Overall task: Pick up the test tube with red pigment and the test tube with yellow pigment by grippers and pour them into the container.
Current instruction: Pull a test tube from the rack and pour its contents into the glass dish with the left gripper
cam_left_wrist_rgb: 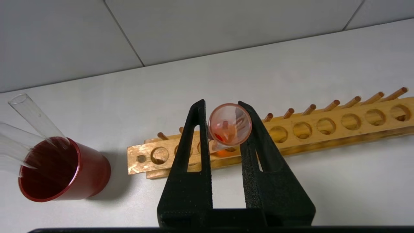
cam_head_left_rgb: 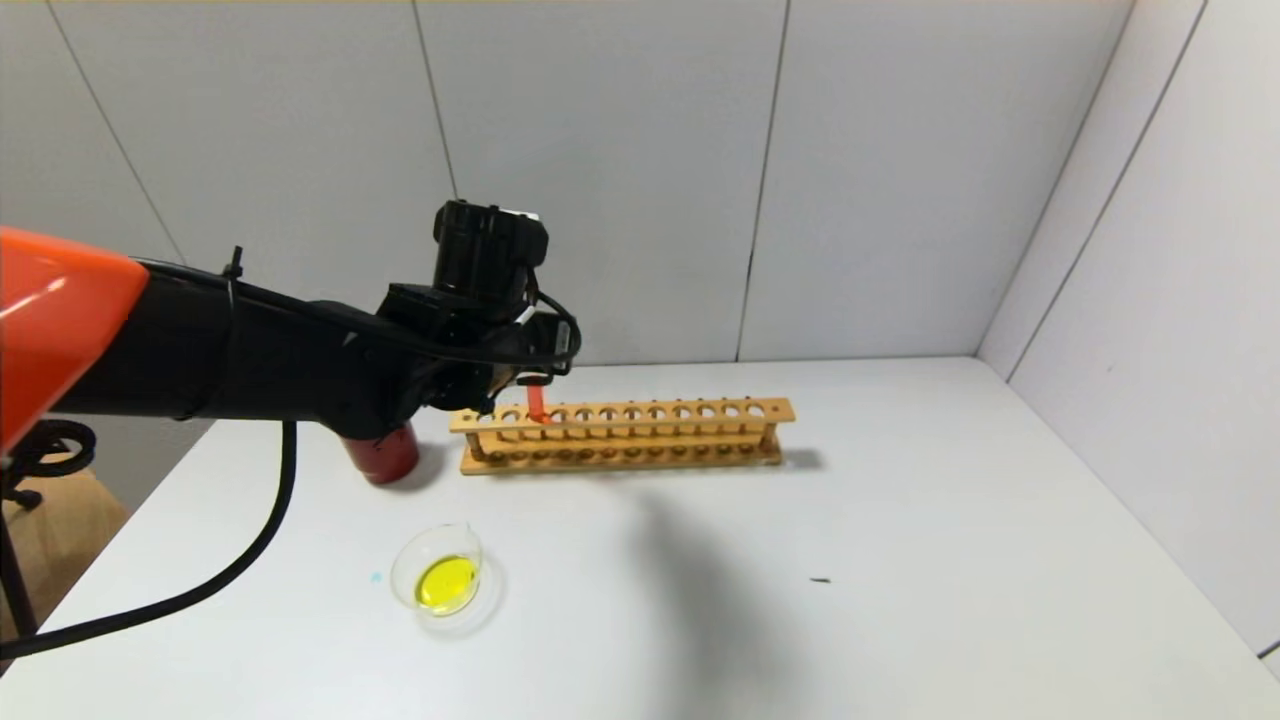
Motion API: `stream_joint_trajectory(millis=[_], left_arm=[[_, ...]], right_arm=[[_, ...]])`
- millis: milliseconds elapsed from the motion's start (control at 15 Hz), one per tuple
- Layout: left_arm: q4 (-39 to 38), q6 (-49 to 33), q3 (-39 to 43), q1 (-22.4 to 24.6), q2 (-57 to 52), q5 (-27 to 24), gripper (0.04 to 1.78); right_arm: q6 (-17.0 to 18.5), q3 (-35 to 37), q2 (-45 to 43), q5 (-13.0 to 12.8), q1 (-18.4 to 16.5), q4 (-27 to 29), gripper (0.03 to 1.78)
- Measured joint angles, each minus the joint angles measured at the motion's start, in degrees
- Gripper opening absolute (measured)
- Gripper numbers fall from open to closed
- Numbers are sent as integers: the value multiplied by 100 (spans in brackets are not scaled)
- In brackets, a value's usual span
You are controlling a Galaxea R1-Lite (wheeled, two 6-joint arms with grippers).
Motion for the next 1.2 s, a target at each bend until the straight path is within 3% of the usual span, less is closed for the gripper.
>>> stream_joint_trajectory(millis=[800,1200], left_arm=[[1025,135,-295,-55,-708,124,31],[2381,367,-105,177,-1264,16,31]], right_arm=[[-2,0,0,0,0,-2,171],[0,0,0,0,0,-2,171]])
